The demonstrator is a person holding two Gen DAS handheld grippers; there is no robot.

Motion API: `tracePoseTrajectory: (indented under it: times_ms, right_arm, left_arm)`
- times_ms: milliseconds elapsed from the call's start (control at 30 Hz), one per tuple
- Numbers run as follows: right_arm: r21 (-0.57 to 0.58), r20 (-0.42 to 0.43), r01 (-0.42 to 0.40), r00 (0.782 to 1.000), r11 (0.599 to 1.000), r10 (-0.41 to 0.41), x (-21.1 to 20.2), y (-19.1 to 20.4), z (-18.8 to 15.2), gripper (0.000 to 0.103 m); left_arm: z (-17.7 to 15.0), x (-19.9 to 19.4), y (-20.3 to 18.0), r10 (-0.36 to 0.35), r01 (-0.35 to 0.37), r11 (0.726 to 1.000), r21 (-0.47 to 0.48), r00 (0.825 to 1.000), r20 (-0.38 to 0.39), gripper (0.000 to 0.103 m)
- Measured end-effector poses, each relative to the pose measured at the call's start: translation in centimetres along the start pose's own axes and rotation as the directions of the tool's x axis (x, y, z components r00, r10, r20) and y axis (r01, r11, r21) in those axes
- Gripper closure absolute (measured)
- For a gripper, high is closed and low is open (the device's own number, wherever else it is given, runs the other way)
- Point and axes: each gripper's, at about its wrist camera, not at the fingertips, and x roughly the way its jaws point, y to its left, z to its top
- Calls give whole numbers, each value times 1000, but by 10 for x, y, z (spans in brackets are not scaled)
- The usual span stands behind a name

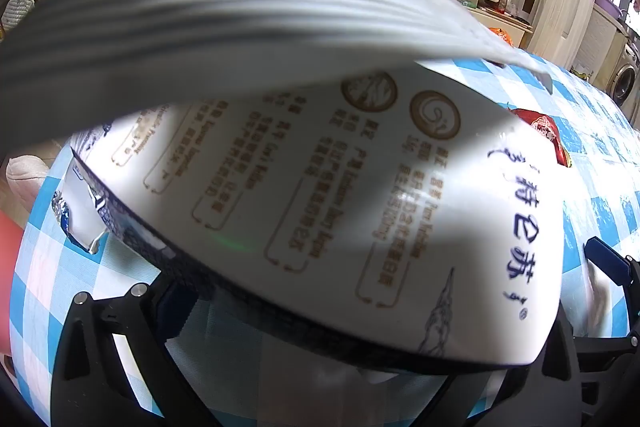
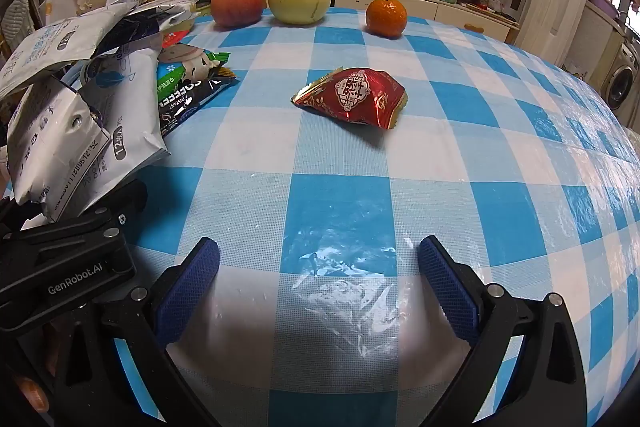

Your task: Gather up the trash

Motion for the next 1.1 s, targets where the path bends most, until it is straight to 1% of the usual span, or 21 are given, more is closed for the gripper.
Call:
tracePoseTrajectory:
  times_ms: [233, 333, 433, 533, 633, 667, 700, 733, 867, 1000, 1100]
  right_arm:
    - [-3, -17, -7, 1000, 1000, 7, -3, 1, -5, 5]
    - [-18, -14, -16, 1000, 1000, 16, -5, 4, -11, 5]
    - [-12, -5, -8, 1000, 1000, 8, -11, 5, -14, 5]
    - [-15, 43, 4, 999, 1000, -3, -29, 5, -23, 5]
    - [-13, 100, 20, 995, 1000, -19, -47, 5, -26, 5]
    - [-13, 115, 26, 993, 1000, -24, -53, 5, -26, 5]
    - [-13, 126, 32, 992, 999, -30, -57, 5, -27, 5]
    - [-14, 139, 43, 989, 999, -41, -63, 6, -30, 5]
    - [-1, 182, 56, 982, 998, -55, -84, 4, -42, 5]
    - [16, 239, 57, 969, 998, -59, -107, 2, -52, 5]
    - [23, 298, 58, 952, 998, -62, -129, 3, -60, 5]
  left_arm:
    - [-5, -5, -1, -12, 12, 1000, 22, 1000, 2, 4]
    - [-12, -14, 0, -13, 12, 999, 31, 1000, 22, 4]
    - [-19, -30, 7, -13, 12, 999, 34, 999, 31, 4]
    - [-22, -42, 15, -23, 22, 1000, 20, 998, 56, 4]
    - [-26, -61, 21, -16, 14, 1000, 27, 997, 78, 4]
    - [-27, -62, 19, -17, 15, 1000, 26, 996, 85, 4]
    - [-28, -70, 21, -24, 22, 1000, 17, 995, 99, 4]
    - [-39, -77, 25, -29, 28, 1000, 8, 993, 114, 4]
    - [-45, -99, 45, -57, 64, 997, -47, 989, 135, 4]
    - [-54, -118, 61, -56, 72, 993, -90, 984, 166, 4]
    - [-60, -133, 68, -49, 72, 991, -117, 980, 193, 4]
